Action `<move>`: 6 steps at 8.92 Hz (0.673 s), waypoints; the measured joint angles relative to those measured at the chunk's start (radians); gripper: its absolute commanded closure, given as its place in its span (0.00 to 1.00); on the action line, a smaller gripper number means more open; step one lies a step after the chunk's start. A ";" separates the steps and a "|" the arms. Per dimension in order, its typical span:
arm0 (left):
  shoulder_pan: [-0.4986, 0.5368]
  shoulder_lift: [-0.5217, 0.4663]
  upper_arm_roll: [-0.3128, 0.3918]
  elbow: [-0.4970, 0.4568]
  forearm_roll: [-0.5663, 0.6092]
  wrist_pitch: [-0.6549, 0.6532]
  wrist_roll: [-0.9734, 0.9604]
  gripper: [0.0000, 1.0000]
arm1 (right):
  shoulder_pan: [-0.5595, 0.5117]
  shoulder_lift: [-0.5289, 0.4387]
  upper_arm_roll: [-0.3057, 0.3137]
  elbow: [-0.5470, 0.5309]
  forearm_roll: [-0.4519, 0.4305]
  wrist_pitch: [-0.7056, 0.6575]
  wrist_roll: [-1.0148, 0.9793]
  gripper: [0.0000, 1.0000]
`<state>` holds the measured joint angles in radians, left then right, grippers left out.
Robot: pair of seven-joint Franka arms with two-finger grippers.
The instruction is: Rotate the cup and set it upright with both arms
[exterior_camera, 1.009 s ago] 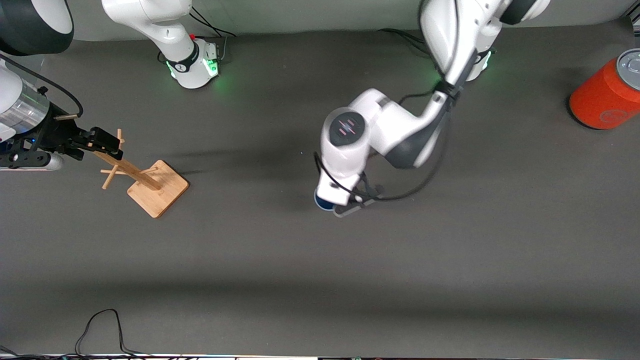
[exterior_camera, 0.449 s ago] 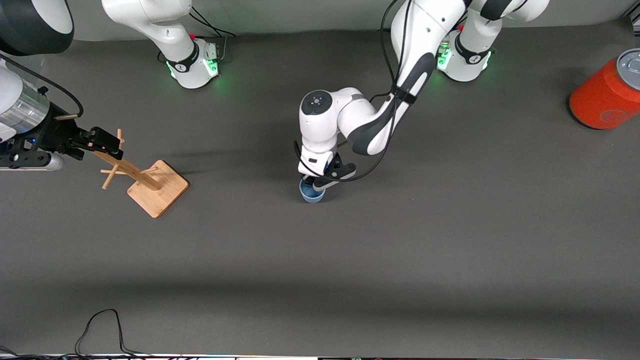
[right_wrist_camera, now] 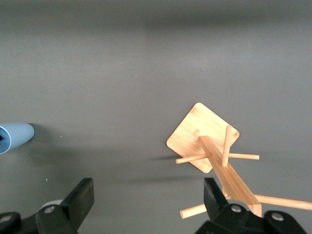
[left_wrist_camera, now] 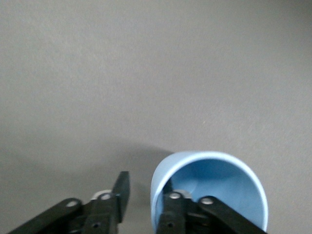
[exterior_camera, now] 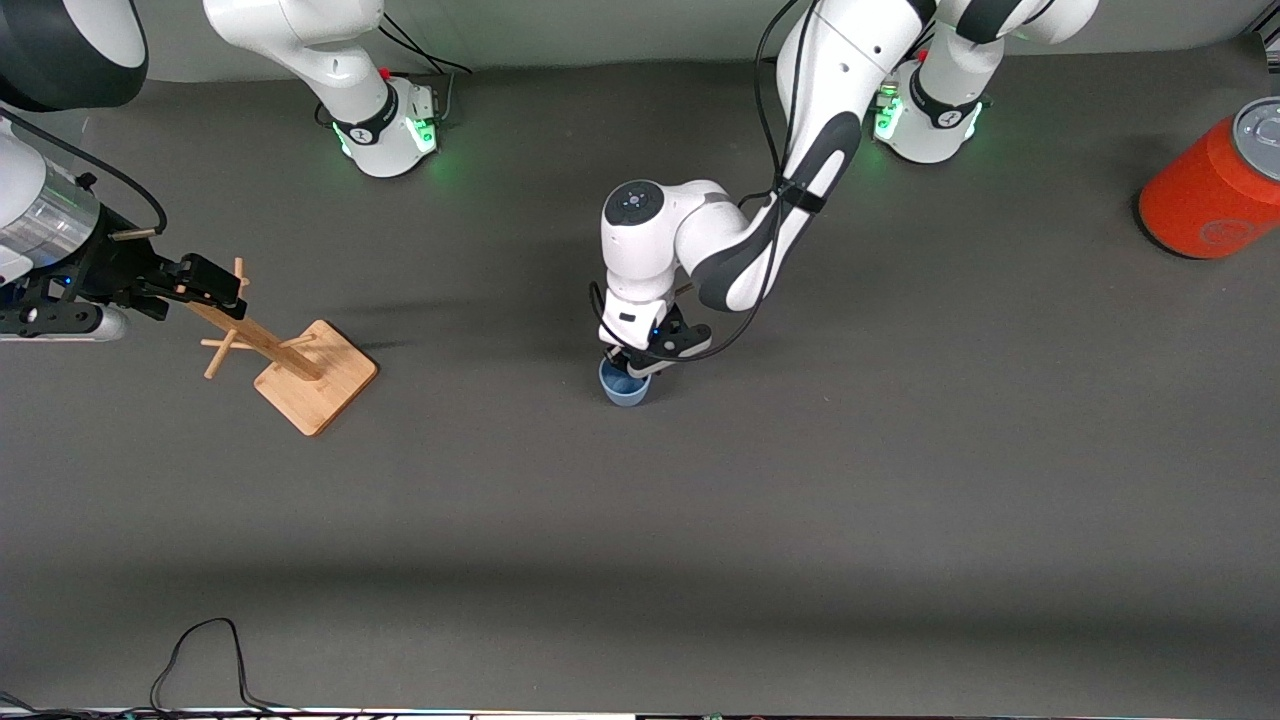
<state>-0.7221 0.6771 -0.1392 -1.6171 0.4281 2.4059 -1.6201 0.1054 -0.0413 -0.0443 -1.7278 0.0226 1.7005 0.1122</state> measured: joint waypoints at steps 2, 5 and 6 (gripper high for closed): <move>0.051 -0.055 0.000 0.067 -0.051 -0.149 0.119 0.00 | 0.000 0.000 0.000 0.000 0.000 0.000 0.000 0.00; 0.165 -0.169 0.004 0.213 -0.211 -0.443 0.391 0.00 | 0.001 0.000 0.000 0.000 0.000 -0.001 0.000 0.00; 0.220 -0.202 0.007 0.236 -0.260 -0.496 0.505 0.00 | 0.001 0.000 0.000 0.000 0.000 -0.001 0.000 0.00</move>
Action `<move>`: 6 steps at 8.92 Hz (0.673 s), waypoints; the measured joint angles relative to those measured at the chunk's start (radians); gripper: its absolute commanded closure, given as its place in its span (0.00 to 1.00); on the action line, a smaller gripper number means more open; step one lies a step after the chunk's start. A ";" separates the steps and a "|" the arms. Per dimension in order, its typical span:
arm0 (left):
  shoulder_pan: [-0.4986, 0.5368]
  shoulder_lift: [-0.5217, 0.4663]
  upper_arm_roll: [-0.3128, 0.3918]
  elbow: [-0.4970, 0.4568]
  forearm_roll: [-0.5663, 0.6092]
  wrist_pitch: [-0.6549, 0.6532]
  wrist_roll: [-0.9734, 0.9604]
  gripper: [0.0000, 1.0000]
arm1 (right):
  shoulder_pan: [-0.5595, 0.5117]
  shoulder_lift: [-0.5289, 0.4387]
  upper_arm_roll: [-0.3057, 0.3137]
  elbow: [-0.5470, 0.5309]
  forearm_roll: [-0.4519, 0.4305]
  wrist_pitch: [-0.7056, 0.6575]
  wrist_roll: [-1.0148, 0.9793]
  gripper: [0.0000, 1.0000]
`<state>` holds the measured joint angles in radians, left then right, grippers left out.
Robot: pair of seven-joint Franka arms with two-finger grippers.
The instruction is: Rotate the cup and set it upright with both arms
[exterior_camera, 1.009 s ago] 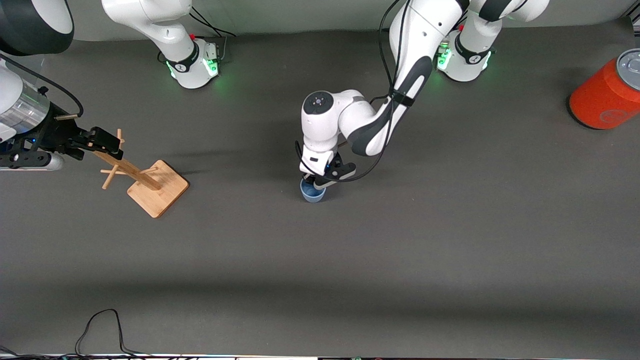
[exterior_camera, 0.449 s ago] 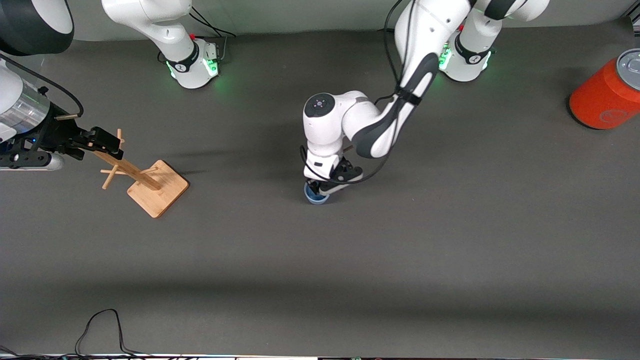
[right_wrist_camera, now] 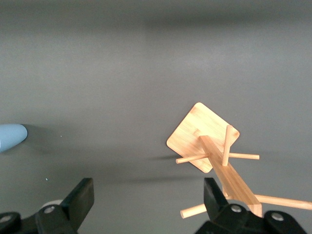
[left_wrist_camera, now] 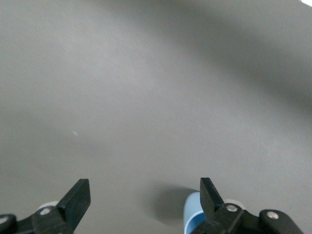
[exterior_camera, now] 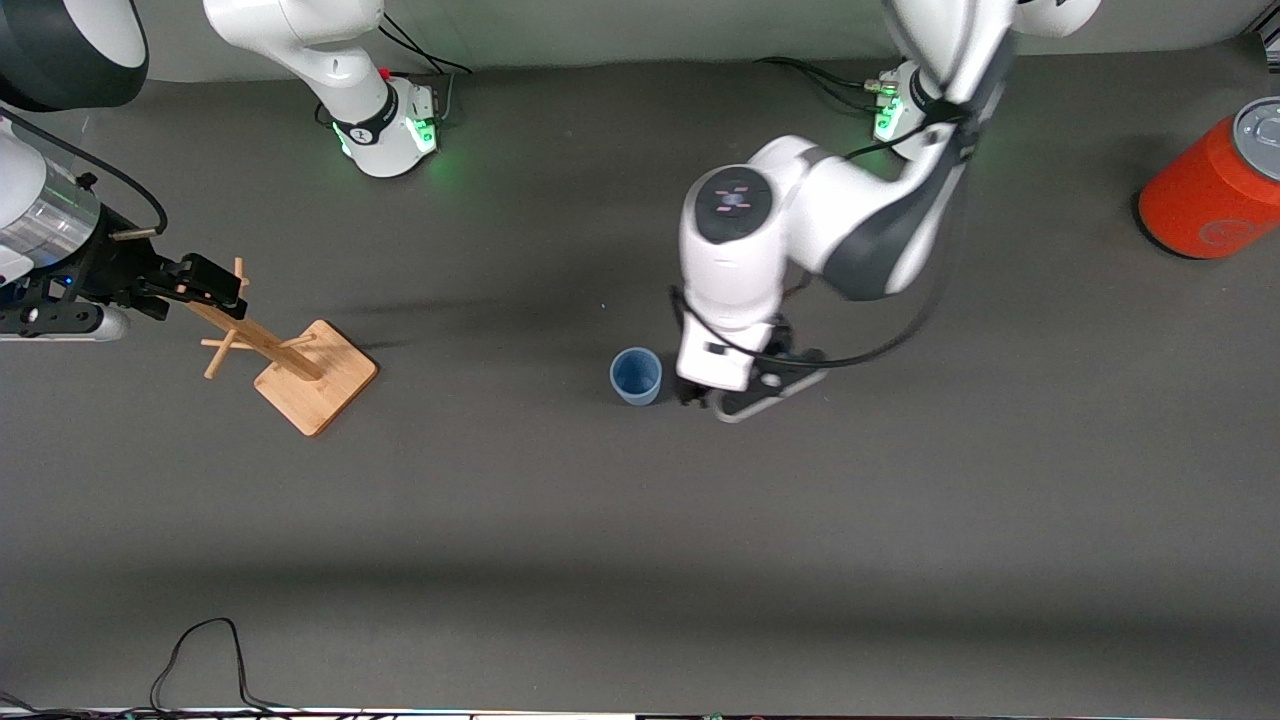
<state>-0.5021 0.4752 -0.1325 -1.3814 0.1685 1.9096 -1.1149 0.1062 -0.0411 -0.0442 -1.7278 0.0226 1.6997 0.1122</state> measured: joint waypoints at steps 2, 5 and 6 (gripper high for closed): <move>0.145 -0.061 0.005 0.007 -0.062 -0.072 0.266 0.00 | 0.000 0.000 0.000 0.000 0.000 0.000 0.000 0.00; 0.336 -0.141 0.008 0.004 -0.078 -0.170 0.608 0.00 | 0.000 0.000 0.000 0.000 0.000 0.000 0.000 0.00; 0.375 -0.167 0.008 0.001 -0.079 -0.194 0.677 0.00 | 0.000 0.000 0.000 0.000 0.000 0.000 0.000 0.00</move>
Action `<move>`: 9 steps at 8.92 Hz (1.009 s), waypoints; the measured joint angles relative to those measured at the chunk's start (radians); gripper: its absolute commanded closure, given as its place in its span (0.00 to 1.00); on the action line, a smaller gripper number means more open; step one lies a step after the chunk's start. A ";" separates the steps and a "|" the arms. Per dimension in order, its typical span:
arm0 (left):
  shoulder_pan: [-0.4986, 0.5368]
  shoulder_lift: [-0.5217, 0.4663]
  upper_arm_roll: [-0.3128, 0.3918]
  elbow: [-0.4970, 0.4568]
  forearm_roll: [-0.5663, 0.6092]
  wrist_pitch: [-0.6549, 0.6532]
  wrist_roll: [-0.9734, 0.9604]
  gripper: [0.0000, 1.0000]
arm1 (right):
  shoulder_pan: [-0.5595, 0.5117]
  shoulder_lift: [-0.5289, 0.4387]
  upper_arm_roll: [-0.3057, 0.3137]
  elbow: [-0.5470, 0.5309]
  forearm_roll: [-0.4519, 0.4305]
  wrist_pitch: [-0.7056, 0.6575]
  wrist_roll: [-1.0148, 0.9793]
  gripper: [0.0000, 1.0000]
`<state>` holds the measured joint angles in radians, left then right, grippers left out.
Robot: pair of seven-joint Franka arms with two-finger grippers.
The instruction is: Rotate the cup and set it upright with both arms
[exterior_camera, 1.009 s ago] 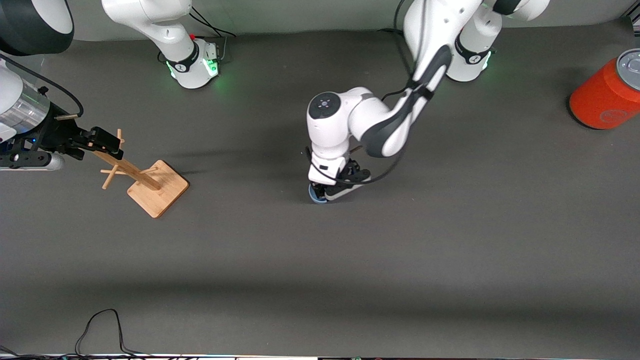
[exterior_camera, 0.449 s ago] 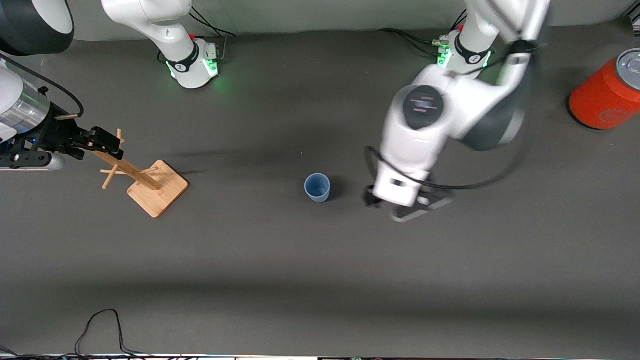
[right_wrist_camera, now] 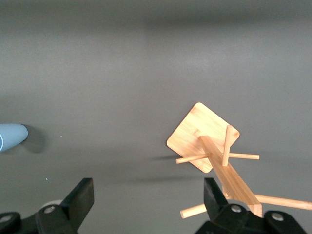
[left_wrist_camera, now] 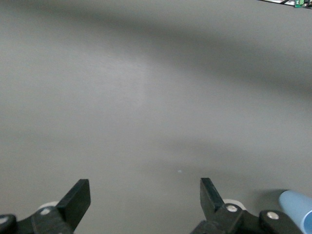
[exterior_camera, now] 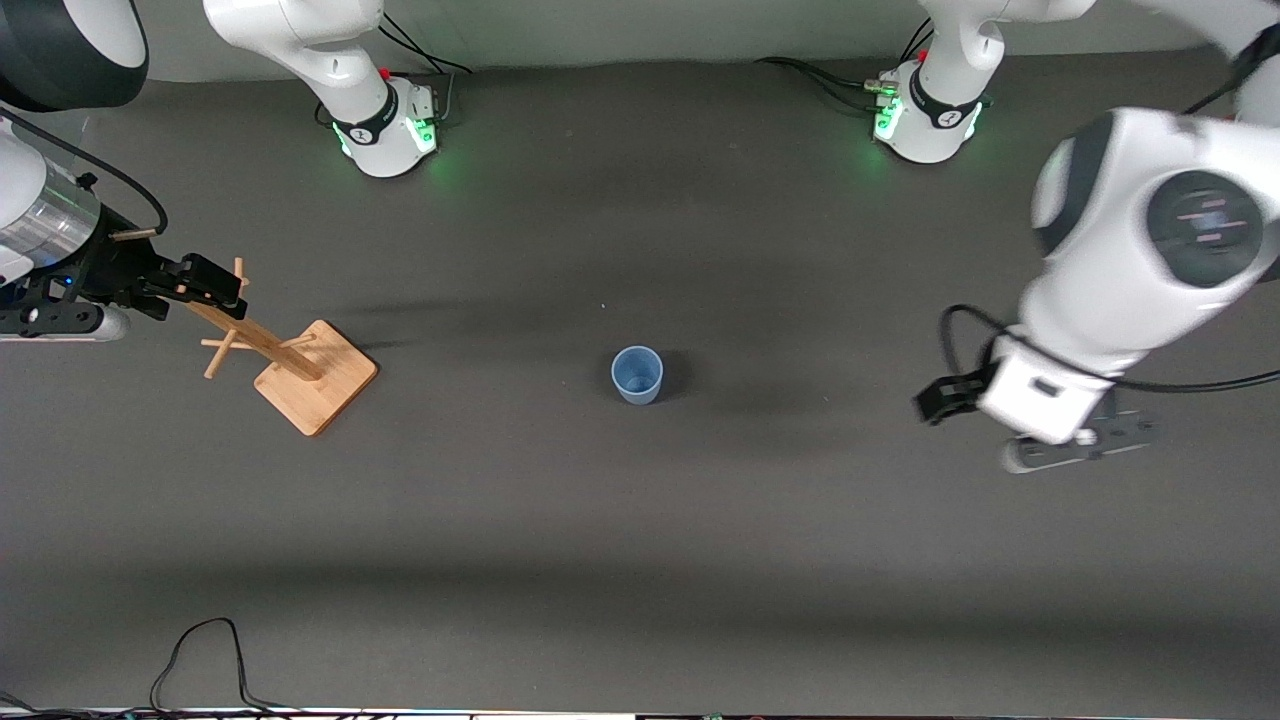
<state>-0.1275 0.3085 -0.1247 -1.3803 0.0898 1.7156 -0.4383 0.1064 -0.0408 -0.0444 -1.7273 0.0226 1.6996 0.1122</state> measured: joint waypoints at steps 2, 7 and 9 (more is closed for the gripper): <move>0.046 -0.081 0.000 -0.078 0.003 0.007 0.110 0.00 | 0.000 0.000 0.000 0.000 0.000 0.000 0.000 0.00; 0.024 -0.323 0.180 -0.395 -0.002 0.142 0.287 0.00 | 0.000 0.000 0.000 0.000 0.000 0.000 0.000 0.00; -0.012 -0.325 0.235 -0.395 -0.003 0.137 0.298 0.00 | 0.000 0.000 0.000 0.000 0.000 0.000 0.000 0.00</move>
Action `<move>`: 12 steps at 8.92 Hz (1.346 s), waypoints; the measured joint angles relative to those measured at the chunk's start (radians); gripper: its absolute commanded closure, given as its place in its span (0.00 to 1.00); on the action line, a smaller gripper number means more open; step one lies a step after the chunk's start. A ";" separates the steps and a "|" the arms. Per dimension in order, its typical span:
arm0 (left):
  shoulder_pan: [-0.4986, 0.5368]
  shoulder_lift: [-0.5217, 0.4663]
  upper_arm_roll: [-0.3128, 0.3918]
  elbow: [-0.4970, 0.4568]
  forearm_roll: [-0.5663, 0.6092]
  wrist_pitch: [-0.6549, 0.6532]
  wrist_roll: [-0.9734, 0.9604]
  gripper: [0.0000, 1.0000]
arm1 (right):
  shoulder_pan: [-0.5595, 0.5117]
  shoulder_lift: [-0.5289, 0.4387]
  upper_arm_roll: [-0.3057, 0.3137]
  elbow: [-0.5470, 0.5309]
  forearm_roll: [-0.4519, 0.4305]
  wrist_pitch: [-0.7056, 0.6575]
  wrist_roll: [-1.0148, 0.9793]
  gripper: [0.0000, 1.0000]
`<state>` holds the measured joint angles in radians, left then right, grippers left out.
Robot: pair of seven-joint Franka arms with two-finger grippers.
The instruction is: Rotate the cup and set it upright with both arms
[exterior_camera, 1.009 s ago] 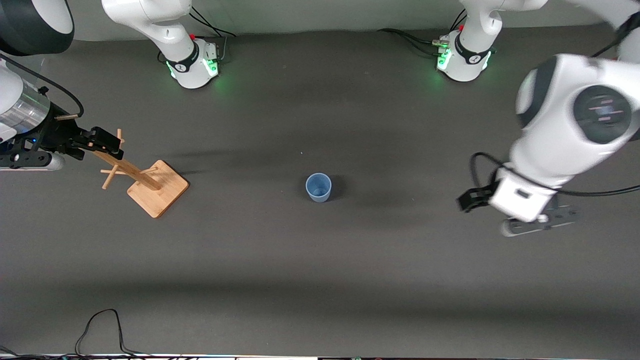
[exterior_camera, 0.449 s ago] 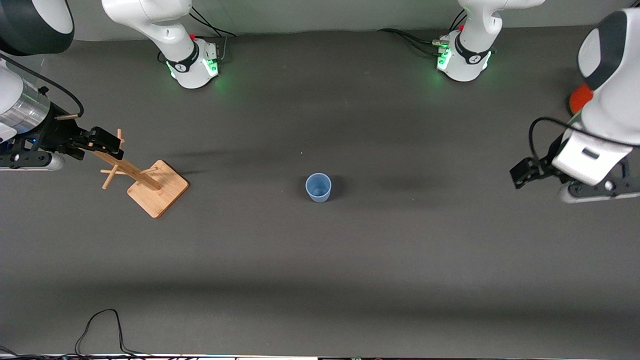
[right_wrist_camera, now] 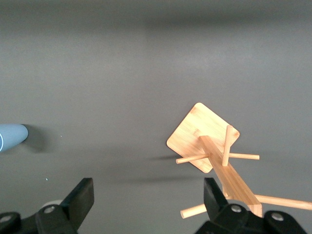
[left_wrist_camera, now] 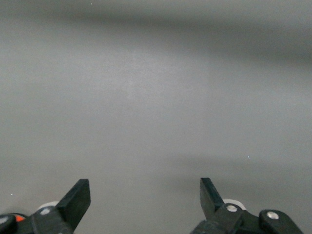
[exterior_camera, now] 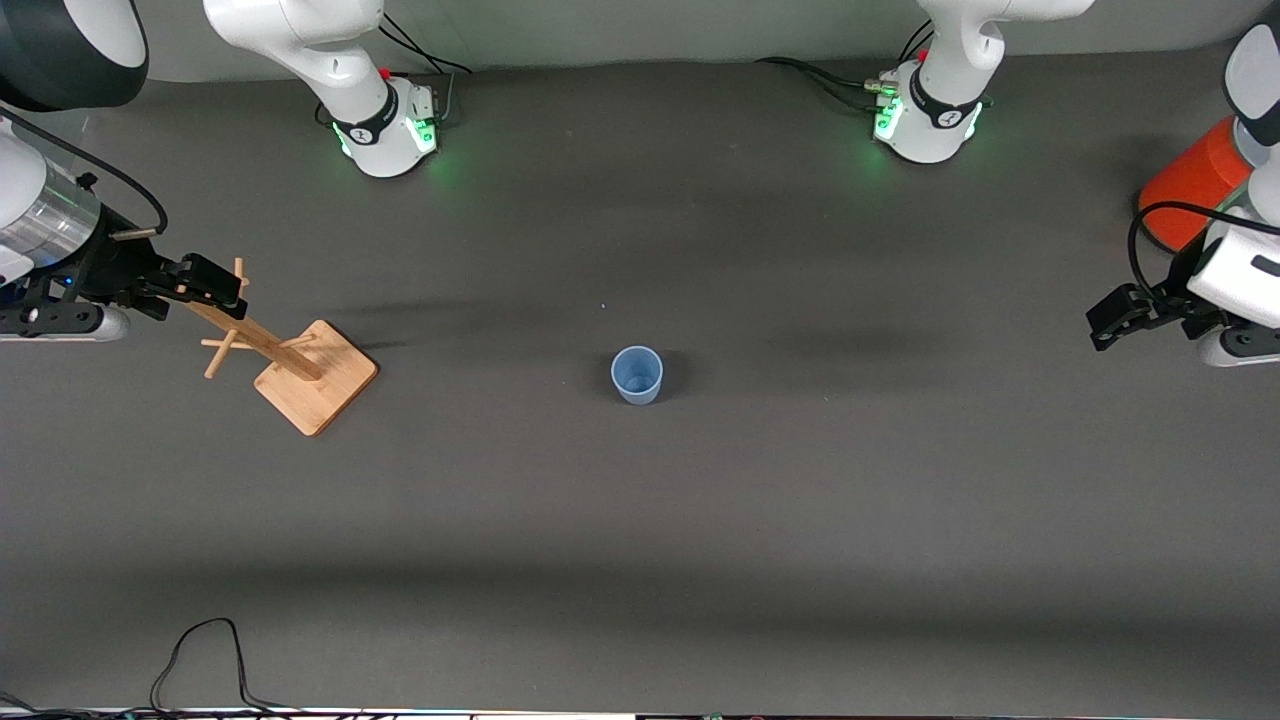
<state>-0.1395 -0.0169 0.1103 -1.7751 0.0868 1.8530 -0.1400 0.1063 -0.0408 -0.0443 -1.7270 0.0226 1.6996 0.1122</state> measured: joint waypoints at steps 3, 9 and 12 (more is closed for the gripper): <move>-0.013 0.000 0.000 0.003 -0.001 -0.025 -0.001 0.00 | 0.000 0.000 0.000 0.000 0.000 0.000 0.000 0.00; -0.022 0.002 0.002 0.066 -0.001 -0.101 -0.002 0.00 | 0.000 0.000 0.000 0.000 0.000 0.000 0.000 0.00; -0.021 0.008 0.015 0.113 -0.033 -0.127 -0.002 0.00 | 0.000 0.000 0.000 0.000 0.000 0.000 0.000 0.00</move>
<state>-0.1608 -0.0084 0.1251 -1.6625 0.0538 1.7264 -0.1416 0.1063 -0.0403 -0.0443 -1.7270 0.0226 1.6996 0.1122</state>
